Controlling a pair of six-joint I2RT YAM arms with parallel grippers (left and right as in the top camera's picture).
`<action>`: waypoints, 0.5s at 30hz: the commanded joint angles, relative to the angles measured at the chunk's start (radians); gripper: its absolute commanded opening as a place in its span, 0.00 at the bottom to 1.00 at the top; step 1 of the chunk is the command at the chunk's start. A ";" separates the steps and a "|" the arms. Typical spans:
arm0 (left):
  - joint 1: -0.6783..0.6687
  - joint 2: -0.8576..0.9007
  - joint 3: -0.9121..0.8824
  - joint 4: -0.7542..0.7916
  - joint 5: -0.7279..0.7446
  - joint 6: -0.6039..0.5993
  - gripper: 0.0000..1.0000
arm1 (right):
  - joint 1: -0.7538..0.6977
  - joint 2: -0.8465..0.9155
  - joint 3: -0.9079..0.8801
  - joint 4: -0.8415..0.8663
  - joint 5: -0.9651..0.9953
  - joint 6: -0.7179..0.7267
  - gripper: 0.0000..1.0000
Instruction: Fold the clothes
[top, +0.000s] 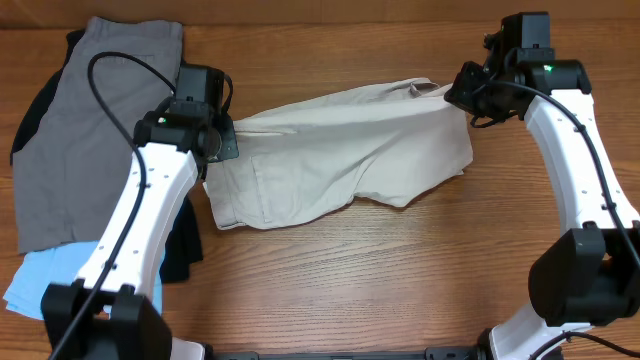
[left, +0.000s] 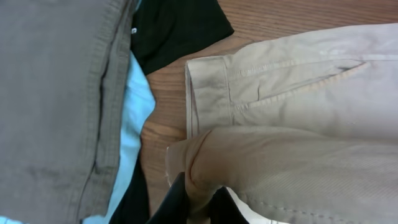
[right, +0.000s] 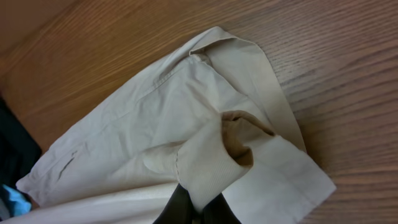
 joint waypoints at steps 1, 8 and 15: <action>0.032 0.054 -0.003 0.016 -0.088 0.002 0.04 | -0.002 0.040 0.031 0.020 0.096 0.002 0.04; 0.032 0.170 -0.003 0.071 -0.081 0.002 0.04 | 0.020 0.127 0.030 0.075 0.098 0.009 0.04; 0.033 0.251 -0.003 0.169 -0.081 0.002 0.18 | 0.050 0.215 0.031 0.147 0.098 0.027 0.04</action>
